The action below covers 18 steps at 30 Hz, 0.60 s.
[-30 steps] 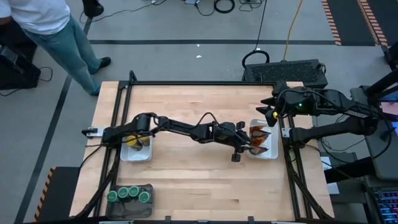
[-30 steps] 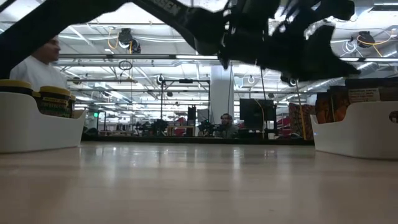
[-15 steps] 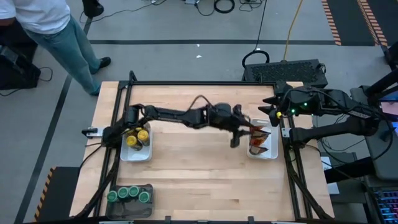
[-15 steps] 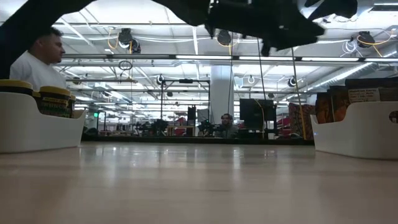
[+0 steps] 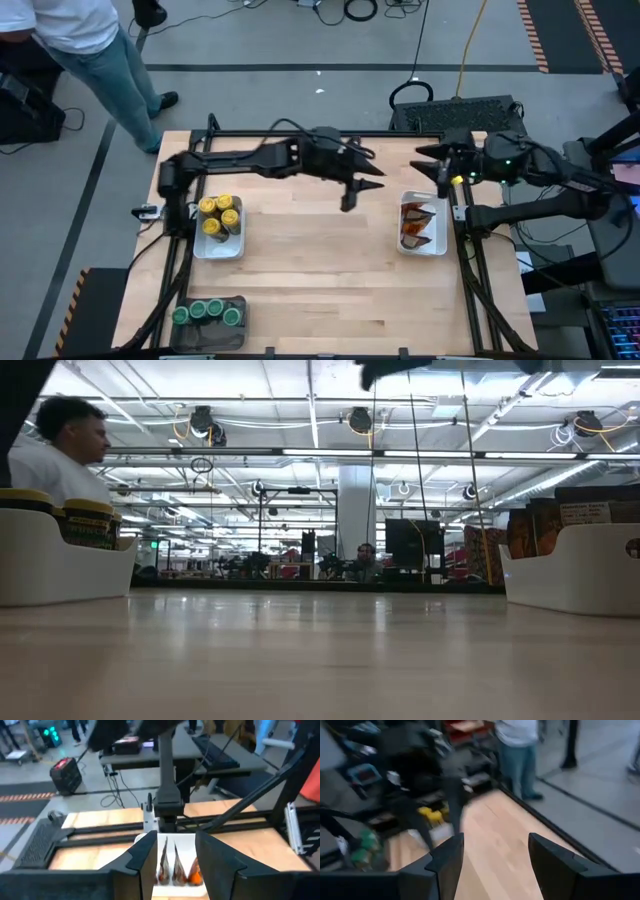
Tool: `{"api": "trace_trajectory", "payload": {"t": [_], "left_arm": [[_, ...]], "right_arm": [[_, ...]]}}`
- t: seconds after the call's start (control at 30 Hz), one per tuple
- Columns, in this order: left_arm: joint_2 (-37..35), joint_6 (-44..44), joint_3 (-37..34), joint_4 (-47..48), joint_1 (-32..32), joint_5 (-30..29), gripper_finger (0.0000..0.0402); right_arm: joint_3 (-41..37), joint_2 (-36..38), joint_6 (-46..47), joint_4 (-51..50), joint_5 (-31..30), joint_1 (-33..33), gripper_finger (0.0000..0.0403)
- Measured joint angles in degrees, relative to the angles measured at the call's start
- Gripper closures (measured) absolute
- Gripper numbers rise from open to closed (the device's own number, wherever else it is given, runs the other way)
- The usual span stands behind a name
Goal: Sort spices by type
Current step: Return to Home Position
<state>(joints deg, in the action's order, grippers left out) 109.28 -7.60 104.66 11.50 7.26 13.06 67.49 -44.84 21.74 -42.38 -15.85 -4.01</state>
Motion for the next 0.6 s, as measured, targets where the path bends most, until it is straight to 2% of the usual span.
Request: {"api": "trace_trajectory", "payload": {"t": [0.1, 0.27, 0.43, 0.6], "left_arm": [[-5.4, 2.1, -5.8, 1.1, 0.8, -0.1, 0.0265], [-17.2, 2.8, -20.1, -2.3, 1.0, -6.0, 0.0293], [-28.1, 5.5, -33.5, -7.5, 1.0, -9.2, 0.033], [-38.3, 8.7, -45.0, -11.5, 0.9, -9.3, 0.0359]], "right_arm": [[-3.4, -1.1, -3.1, 10.9, 2.8, 0.0, 0.02], [-8.9, -4.2, -4.9, 26.3, 9.6, 0.0, 0.02], [-12.2, -10.3, -5.1, 33.8, 14.6, 0.0, 0.02], [-12.5, -18.2, -5.1, 40.7, 14.8, 0.0, 0.02]]}}
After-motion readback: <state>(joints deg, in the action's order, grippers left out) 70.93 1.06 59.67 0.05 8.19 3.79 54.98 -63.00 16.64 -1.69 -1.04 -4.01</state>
